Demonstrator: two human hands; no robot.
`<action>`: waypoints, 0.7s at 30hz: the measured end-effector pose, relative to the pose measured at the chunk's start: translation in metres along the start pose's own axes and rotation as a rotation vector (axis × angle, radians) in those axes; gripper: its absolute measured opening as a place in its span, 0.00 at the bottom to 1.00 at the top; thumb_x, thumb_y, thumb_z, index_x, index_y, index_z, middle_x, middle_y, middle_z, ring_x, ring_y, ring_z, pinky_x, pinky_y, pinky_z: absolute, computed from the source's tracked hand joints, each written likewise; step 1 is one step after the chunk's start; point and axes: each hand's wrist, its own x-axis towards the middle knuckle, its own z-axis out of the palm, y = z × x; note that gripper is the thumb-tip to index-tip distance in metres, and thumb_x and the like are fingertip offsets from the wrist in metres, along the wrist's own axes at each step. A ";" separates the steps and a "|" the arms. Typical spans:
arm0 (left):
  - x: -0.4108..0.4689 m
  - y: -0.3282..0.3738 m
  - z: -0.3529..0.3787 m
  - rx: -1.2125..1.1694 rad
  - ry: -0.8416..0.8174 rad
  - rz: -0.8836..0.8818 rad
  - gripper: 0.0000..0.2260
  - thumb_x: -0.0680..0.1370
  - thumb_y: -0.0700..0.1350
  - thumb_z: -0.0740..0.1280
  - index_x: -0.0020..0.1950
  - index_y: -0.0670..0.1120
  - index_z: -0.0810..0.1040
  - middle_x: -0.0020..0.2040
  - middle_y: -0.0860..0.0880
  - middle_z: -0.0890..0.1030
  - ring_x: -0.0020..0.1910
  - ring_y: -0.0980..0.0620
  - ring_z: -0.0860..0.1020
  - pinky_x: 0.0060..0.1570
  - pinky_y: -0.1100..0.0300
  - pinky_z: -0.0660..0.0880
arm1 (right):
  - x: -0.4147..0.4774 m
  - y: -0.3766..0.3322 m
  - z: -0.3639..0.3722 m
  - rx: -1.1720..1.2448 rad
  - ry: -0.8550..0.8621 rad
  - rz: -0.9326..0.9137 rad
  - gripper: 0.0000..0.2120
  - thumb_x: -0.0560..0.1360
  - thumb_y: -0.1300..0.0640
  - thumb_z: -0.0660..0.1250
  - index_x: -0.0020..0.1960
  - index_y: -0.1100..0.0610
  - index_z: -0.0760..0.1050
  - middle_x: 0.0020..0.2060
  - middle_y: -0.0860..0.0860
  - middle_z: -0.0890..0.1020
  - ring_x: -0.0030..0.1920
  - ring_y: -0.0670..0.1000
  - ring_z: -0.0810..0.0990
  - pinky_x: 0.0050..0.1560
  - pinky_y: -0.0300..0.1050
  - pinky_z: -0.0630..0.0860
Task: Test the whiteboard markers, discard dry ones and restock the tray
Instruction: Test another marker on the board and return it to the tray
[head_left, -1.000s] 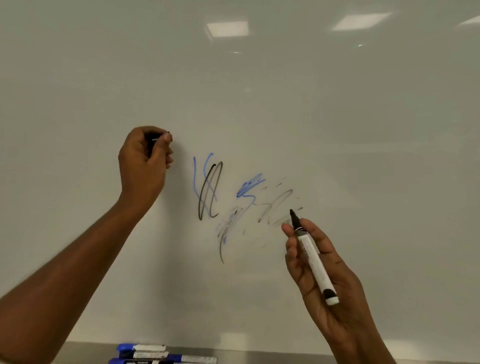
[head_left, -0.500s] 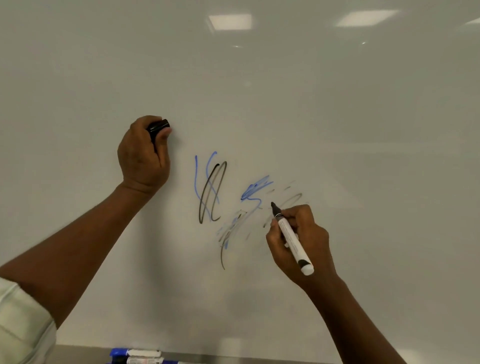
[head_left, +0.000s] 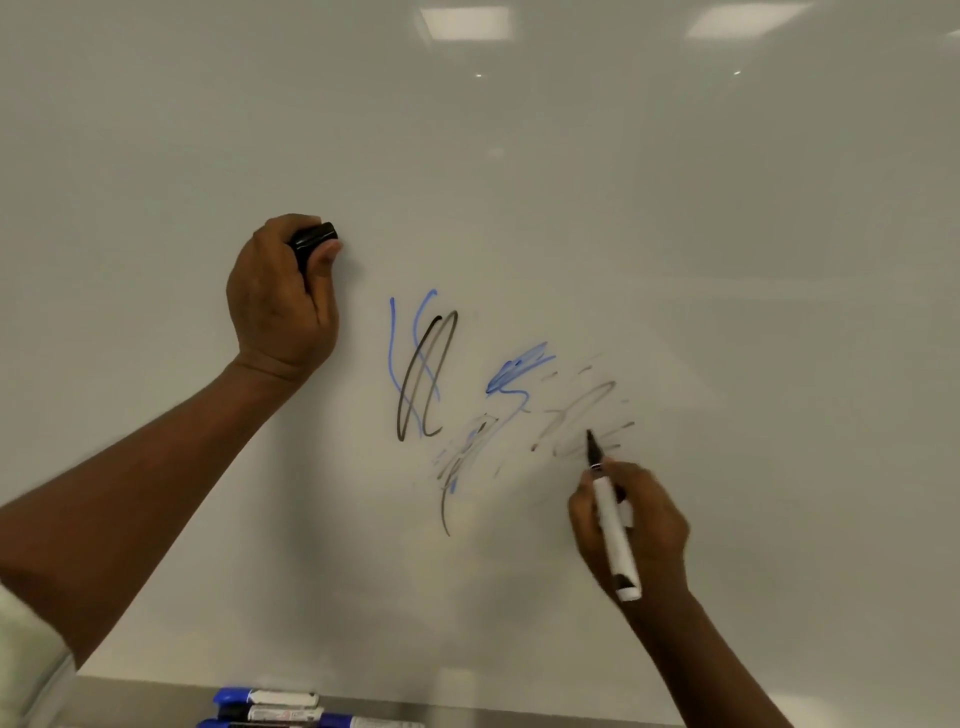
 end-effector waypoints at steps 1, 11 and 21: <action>0.000 0.000 0.000 0.005 0.000 0.001 0.13 0.80 0.46 0.59 0.54 0.35 0.74 0.46 0.36 0.80 0.43 0.43 0.77 0.43 0.56 0.71 | -0.005 0.000 0.003 0.002 -0.091 -0.084 0.05 0.73 0.57 0.65 0.47 0.58 0.73 0.35 0.54 0.80 0.36 0.48 0.75 0.44 0.27 0.71; 0.001 0.003 -0.001 0.036 -0.027 -0.009 0.14 0.81 0.46 0.59 0.53 0.34 0.74 0.46 0.36 0.80 0.44 0.41 0.77 0.44 0.56 0.71 | -0.024 0.016 -0.008 -0.054 -0.038 -0.098 0.05 0.73 0.59 0.65 0.46 0.58 0.71 0.34 0.55 0.78 0.35 0.48 0.74 0.39 0.33 0.72; 0.004 0.009 -0.005 0.013 -0.069 0.000 0.05 0.81 0.47 0.57 0.54 0.52 0.71 0.46 0.37 0.80 0.45 0.46 0.74 0.45 0.61 0.67 | -0.092 0.016 -0.029 -0.090 -0.352 0.335 0.07 0.74 0.53 0.62 0.39 0.53 0.71 0.31 0.46 0.75 0.31 0.46 0.73 0.34 0.37 0.71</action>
